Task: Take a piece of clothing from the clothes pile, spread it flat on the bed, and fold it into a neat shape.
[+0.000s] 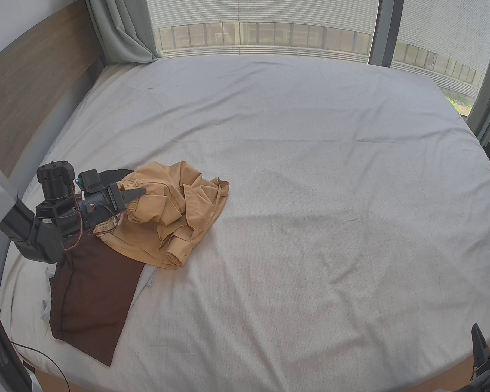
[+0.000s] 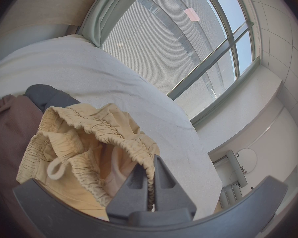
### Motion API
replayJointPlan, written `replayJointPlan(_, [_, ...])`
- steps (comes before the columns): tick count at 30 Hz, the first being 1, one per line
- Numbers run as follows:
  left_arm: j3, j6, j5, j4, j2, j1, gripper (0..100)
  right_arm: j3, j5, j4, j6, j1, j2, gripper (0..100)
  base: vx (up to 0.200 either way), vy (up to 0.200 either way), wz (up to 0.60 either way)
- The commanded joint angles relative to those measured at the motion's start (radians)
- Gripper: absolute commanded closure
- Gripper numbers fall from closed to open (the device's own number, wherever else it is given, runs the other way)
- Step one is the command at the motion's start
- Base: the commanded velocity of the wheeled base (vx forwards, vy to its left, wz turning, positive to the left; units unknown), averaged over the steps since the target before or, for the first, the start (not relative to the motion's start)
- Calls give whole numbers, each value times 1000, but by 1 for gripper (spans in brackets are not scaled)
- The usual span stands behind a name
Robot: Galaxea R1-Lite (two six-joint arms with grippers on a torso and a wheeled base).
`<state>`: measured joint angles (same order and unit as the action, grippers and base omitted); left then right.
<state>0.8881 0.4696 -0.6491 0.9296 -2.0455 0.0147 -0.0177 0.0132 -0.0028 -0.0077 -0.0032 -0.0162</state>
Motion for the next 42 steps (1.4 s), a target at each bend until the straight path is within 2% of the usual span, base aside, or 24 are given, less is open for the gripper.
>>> replayJointPlan(1, [-54,7,40,3,91,-2,100,18,1,0,0,0,16,0,0,0,0])
replayJointPlan(3, [-72,9,62,11,104,-2,100,18,1,0,0,0,16,0,0,0,0])
replayJointPlan(14, [-201,6,71,81,169,-27,100,18,1,0,0,0,16,0,0,0,0])
replayJointPlan(22, [-250,11,166,129,206,-47,100,18,1,0,-2,0,16,0,0,0,0])
replayJointPlan(28, [-276,12,169,169,239,-56,100,18,1,0,-2,0,16,0,0,0,0])
replayJointPlan(37, [-322,12,175,176,309,-119,100,18,1,0,-2,0,16,0,0,0,0])
replayJointPlan(42, [-344,12,213,176,343,-163,100,18,1,0,-2,0,16,0,0,0,0])
